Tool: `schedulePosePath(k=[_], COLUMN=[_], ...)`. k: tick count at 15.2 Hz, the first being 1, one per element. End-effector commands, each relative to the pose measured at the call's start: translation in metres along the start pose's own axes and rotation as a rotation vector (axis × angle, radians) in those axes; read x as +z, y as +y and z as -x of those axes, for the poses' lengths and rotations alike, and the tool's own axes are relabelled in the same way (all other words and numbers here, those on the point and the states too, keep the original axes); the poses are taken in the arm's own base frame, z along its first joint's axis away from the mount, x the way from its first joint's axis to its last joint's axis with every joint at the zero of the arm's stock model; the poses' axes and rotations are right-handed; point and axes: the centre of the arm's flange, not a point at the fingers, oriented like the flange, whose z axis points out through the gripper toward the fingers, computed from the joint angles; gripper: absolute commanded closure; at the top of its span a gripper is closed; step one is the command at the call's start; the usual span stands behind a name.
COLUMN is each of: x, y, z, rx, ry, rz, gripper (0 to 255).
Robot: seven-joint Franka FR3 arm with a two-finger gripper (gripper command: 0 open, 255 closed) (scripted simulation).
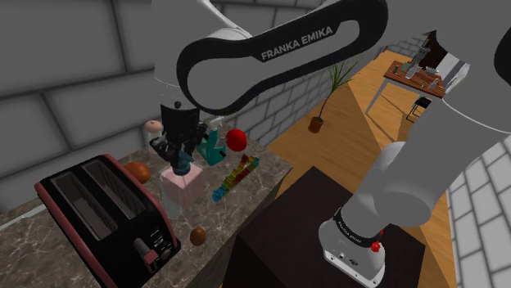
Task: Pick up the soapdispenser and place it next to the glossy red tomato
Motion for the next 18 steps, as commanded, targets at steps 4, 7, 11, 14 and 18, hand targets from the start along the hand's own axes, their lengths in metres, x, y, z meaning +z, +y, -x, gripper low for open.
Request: schedulePosePath(k=[4, 7, 11, 14, 18], x=[-0.027, -0.043, -0.056, -0.058, -0.060], y=[0.000, -0.001, 0.012, 0.052, 0.104], z=[0.000, 0.000, 0.000, 0.002, 0.005], rx=[0.000, 0.000, 0.000, 0.000, 0.000], ry=[0.000, 0.000, 0.000, 0.000, 0.000], rz=[0.000, 0.000, 0.000, 0.000, 0.000], gripper=[255, 255, 255, 255, 255])
